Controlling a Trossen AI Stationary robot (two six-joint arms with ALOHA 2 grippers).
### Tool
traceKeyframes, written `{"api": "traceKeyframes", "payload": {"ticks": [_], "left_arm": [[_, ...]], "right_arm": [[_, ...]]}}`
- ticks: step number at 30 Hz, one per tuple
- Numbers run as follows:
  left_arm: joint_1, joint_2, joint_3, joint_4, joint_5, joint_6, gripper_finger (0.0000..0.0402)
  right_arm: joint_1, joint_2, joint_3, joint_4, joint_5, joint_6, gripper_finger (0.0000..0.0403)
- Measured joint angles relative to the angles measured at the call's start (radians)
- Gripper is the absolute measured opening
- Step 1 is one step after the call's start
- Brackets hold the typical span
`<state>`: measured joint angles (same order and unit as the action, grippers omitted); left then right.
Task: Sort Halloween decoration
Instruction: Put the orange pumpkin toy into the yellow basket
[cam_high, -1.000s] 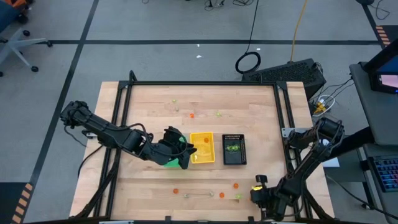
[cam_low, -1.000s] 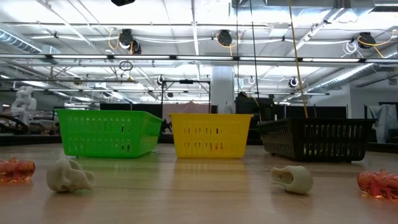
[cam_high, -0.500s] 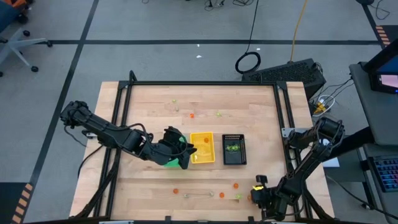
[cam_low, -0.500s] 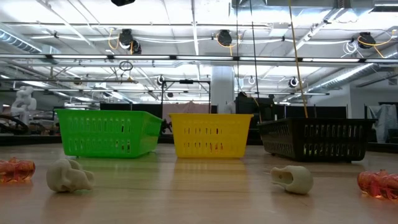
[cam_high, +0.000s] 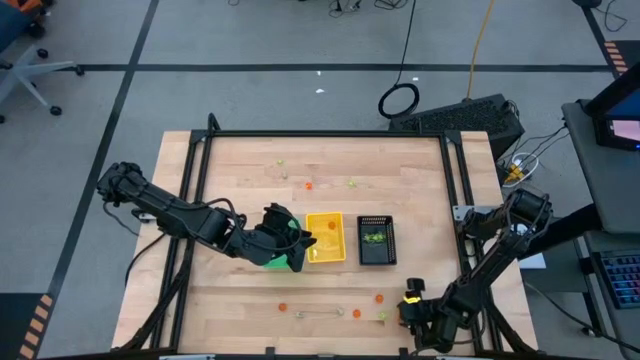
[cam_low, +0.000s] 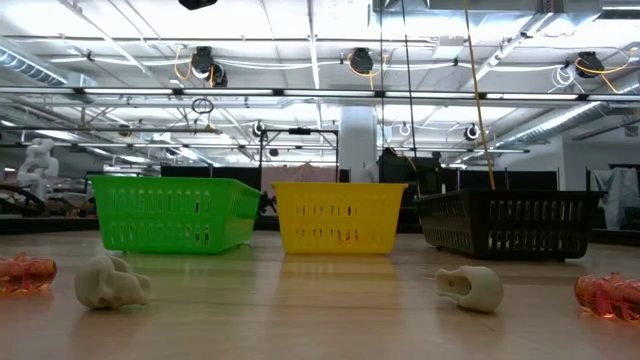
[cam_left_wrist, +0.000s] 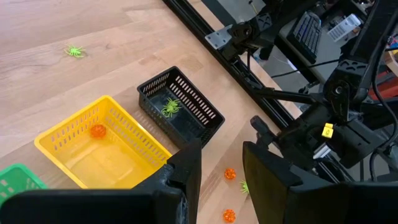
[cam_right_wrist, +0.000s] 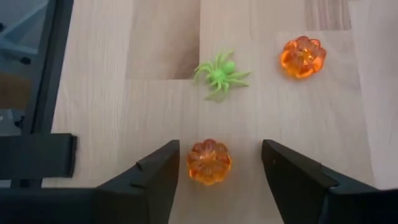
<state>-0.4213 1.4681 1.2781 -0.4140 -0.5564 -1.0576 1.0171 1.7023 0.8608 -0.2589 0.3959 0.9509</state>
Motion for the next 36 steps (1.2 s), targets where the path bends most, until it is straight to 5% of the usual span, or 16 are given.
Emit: {"api": "traceKeyframes", "payload": {"ticks": [16,30,36], "left_arm": [[0.000,0.000,0.000,0.001,0.000,0.017,0.0116],[0.000,0.000,0.000,0.001,0.001,0.026,0.0116],[0.000,0.000,0.000,0.001,0.001,0.026,0.0116]], "right_arm": [[-0.022,0.023,0.004,0.002,-0.053,-0.078,0.0181],[-0.022,0.026,0.005,0.005,-0.053,-0.070,0.0097],[-0.022,0.026,0.004,0.003,-0.055,-0.072,0.0104]]}}
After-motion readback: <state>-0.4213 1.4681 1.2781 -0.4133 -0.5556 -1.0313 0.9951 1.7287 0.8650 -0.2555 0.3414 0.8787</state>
